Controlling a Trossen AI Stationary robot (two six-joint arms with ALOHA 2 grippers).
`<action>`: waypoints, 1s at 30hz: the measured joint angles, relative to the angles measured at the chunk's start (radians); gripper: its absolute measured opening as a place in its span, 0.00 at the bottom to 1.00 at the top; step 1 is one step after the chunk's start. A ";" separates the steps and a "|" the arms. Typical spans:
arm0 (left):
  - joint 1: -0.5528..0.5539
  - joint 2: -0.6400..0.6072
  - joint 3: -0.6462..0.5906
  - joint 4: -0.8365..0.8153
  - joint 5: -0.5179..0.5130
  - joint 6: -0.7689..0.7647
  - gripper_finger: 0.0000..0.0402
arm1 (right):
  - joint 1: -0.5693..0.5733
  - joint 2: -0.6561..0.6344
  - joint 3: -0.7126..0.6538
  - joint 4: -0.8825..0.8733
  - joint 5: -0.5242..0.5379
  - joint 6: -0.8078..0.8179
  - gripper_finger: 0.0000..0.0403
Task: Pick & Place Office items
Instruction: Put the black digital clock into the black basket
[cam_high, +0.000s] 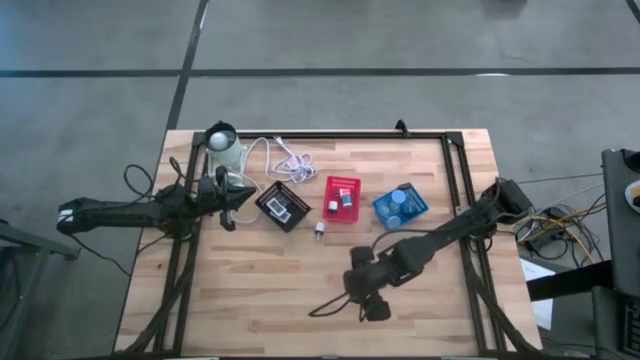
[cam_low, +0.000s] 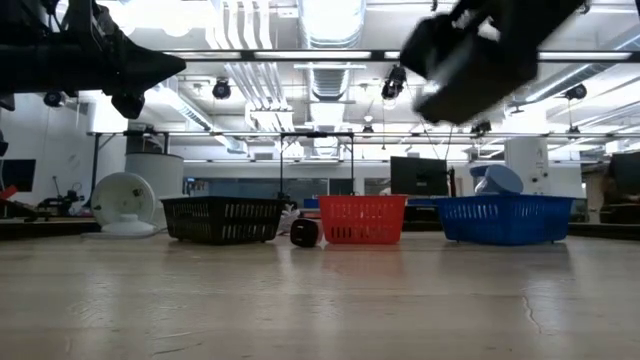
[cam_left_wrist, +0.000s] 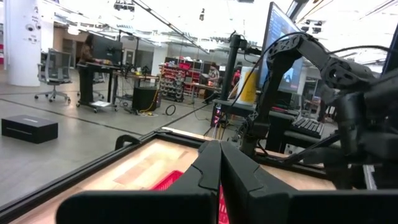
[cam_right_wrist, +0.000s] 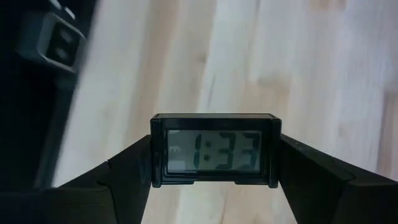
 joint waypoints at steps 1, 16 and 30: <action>0.000 0.000 0.000 0.000 -0.001 0.000 0.01 | 0.000 -0.012 -0.006 0.024 -0.002 -0.010 0.70; 0.000 0.000 0.000 0.000 0.000 0.010 0.01 | 0.000 -0.381 -0.377 0.478 0.031 -0.072 0.70; 0.000 0.000 0.000 0.001 0.000 0.012 0.01 | 0.015 -0.641 -0.886 1.022 0.157 -0.057 0.71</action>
